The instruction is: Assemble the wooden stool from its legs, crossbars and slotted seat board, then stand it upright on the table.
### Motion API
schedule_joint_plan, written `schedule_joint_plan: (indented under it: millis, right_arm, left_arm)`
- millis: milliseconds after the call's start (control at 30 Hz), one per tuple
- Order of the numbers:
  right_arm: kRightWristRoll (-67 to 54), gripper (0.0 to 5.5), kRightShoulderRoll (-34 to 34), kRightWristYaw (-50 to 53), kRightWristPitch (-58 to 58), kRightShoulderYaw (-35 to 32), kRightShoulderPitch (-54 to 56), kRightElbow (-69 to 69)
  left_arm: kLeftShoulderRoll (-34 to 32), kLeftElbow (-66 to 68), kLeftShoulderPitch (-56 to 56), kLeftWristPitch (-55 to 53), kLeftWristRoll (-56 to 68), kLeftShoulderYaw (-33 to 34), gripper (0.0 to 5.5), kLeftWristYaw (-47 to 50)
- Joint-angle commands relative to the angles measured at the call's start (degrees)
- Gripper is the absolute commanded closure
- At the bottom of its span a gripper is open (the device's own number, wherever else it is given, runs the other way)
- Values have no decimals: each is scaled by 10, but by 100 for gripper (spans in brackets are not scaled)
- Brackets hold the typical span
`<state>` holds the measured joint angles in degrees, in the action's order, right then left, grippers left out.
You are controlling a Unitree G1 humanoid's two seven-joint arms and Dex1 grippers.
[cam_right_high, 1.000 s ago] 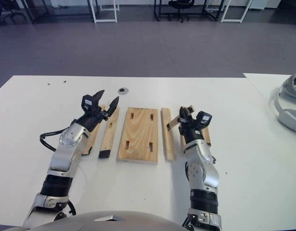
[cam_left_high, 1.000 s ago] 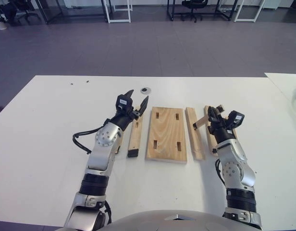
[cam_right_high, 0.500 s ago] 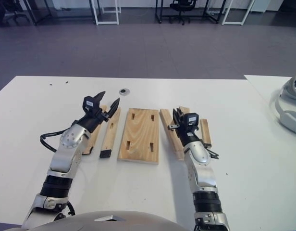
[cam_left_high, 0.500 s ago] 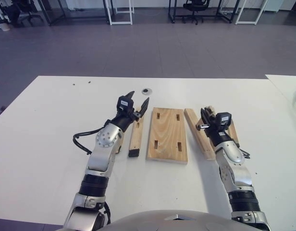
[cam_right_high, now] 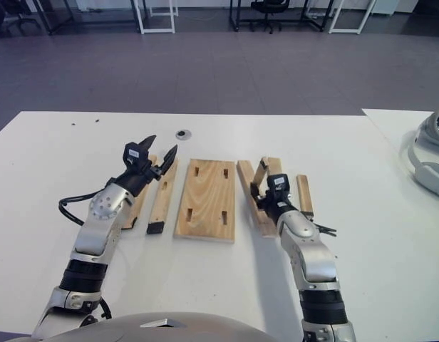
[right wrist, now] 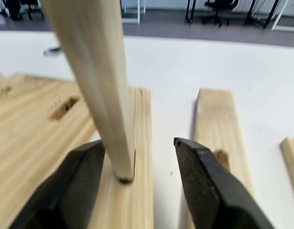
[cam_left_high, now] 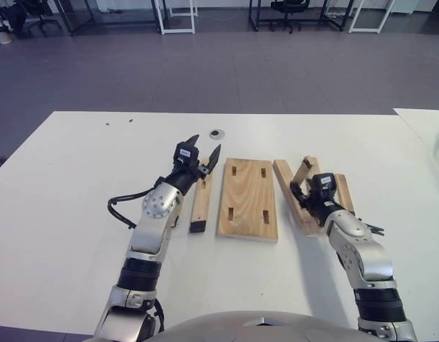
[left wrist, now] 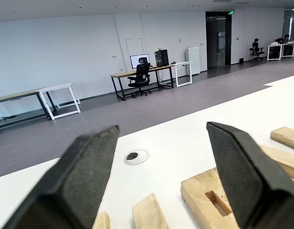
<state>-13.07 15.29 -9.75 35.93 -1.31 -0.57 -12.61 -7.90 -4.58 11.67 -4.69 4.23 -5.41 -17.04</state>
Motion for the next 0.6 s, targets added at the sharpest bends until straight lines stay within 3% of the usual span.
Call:
schedule_joint_plan:
  millis: [33,133,333,400,467,600]
  right_arm:
    - [-9,199,5,-9,61,5,-3,-28]
    - [-7,199,9,-17,104,19,-4,-33]
    - [5,323,19,-15,145,20,2,-33]
    - [10,341,23,-12,148,19,4,-31]
    - [8,342,19,-5,139,5,15,-35]
    - [-16,342,1,-23,82,-6,57,-84]
  left_arm:
    - [5,-5,0,-7,-6,-6,214,6]
    - [8,-4,-1,-8,-9,-7,214,8]
    - [10,-6,-3,-9,-12,-9,214,11]
    - [17,-10,1,-24,0,-3,214,13]
    - [38,-22,7,-72,54,19,214,12]
    - [93,-53,26,-219,245,88,143,16]
